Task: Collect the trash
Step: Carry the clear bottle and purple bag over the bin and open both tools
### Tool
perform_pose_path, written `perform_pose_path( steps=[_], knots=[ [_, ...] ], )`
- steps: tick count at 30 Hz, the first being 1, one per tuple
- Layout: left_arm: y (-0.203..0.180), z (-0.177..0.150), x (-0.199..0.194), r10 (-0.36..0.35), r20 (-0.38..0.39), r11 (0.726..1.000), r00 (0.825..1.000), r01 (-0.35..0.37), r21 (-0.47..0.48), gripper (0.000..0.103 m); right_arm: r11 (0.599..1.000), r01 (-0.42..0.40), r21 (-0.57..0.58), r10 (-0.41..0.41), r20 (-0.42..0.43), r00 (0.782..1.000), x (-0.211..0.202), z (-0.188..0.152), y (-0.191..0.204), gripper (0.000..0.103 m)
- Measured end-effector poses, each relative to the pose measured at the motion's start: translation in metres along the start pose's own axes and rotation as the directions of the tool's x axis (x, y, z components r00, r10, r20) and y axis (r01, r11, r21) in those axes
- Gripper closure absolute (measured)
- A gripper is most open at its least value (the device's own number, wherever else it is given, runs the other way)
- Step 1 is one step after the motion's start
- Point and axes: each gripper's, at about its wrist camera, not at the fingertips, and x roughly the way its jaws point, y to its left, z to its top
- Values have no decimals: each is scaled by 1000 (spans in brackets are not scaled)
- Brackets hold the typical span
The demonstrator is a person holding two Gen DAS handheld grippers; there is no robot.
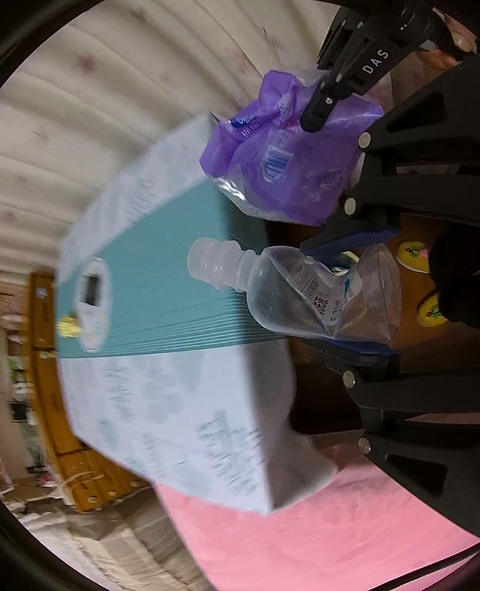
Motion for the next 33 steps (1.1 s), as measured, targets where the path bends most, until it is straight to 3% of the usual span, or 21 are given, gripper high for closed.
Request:
perform_pose_path(
  steps=[4,9,15,19,20,22,23,25,26,28,29,30,33],
  knots=[
    [1,-25,73,1,-102,998,995,-7,-55,64,999,33,41,-30,-72,997,68,-19,-25,99],
    [8,-54,170,21,-166,995,986,-37,-94,63,996,74,55,-67,-126,990,157,-40,-48,99],
    [21,-71,263,30,-193,990,981,-56,-131,63,993,78,90,-61,-187,980,256,-62,-69,99],
    [25,-78,304,34,-182,989,983,-60,-134,62,992,72,100,-51,-203,978,308,-74,-73,99],
    [26,-81,314,30,-178,990,984,-54,-133,58,992,69,104,-47,-205,978,318,-76,-74,99],
    [30,-84,330,27,-180,991,983,-51,-128,38,992,48,119,-22,-216,976,342,-81,-75,99],
    [31,-85,335,27,-179,991,983,-51,-127,21,991,35,127,-6,-225,974,350,-85,-77,98],
    [33,-90,343,33,-168,991,985,-55,-125,15,991,16,134,16,-237,971,368,-90,-77,98],
    [35,-91,347,44,-166,991,985,-64,-121,15,992,21,128,10,-239,971,374,-91,-75,92],
    [37,-95,352,71,-167,989,983,-91,-114,15,992,7,123,23,-234,972,384,-93,-74,68],
    [38,-97,355,84,-169,988,982,-104,-115,14,992,-6,129,35,-225,974,384,-93,-75,50],
    [39,-99,355,91,-168,987,981,-112,-116,14,990,-20,137,49,-212,976,383,-93,-74,41],
    [44,-103,352,112,-164,983,980,-133,-125,14,989,-34,143,62,-196,979,381,-94,-75,40]
  ],
)
